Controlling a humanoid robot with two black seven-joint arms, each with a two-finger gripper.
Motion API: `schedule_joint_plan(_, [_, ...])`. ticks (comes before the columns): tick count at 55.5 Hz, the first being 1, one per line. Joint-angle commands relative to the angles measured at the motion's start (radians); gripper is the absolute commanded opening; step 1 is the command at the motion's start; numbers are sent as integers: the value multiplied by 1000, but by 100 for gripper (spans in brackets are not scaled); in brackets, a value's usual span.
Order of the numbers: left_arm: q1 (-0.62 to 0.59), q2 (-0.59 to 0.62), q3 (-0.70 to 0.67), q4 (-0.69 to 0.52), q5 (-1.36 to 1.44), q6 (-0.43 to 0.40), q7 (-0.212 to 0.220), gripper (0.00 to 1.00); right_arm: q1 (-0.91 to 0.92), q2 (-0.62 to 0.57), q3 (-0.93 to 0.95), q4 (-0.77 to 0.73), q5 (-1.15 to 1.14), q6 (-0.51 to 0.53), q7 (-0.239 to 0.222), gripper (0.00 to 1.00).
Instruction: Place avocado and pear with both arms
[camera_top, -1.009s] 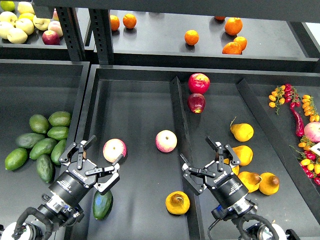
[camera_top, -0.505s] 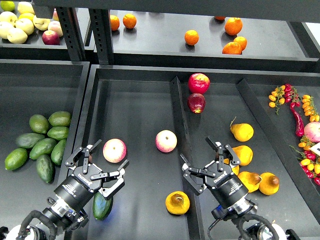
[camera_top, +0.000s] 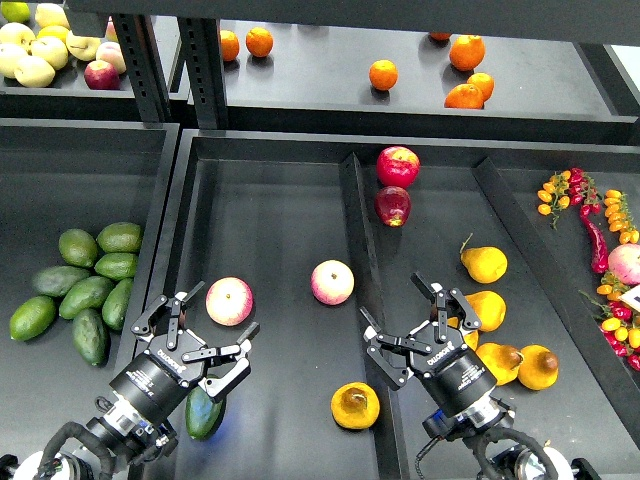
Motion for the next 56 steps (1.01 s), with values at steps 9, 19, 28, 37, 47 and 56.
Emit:
schedule_joint_plan(9, [-47, 3, 27, 1, 183, 0, 2, 100, 0, 0, 8, 6, 0, 0, 0, 100])
schedule_joint_plan(19, [-123, 89, 65, 2, 283, 0, 2, 100, 0, 0, 14, 4, -2, 0, 0, 100])
schedule_joint_plan(28, [-194, 176, 134, 4, 355, 0, 3, 100, 0, 0, 31, 6, -2, 0, 0, 100])
schedule_joint_plan(37, [-314, 256, 192, 10, 462, 0, 36, 100, 2, 0, 68, 3, -3, 0, 0, 100])
schedule_joint_plan(47, [-562, 419, 422, 17, 550, 0, 36, 100, 26, 0, 122, -19, -3, -65, 0, 100])
schedule_joint_plan(56, [-743, 469, 600, 8, 576, 0, 36, 100, 69, 0, 150, -46, -3, -87, 0, 100])
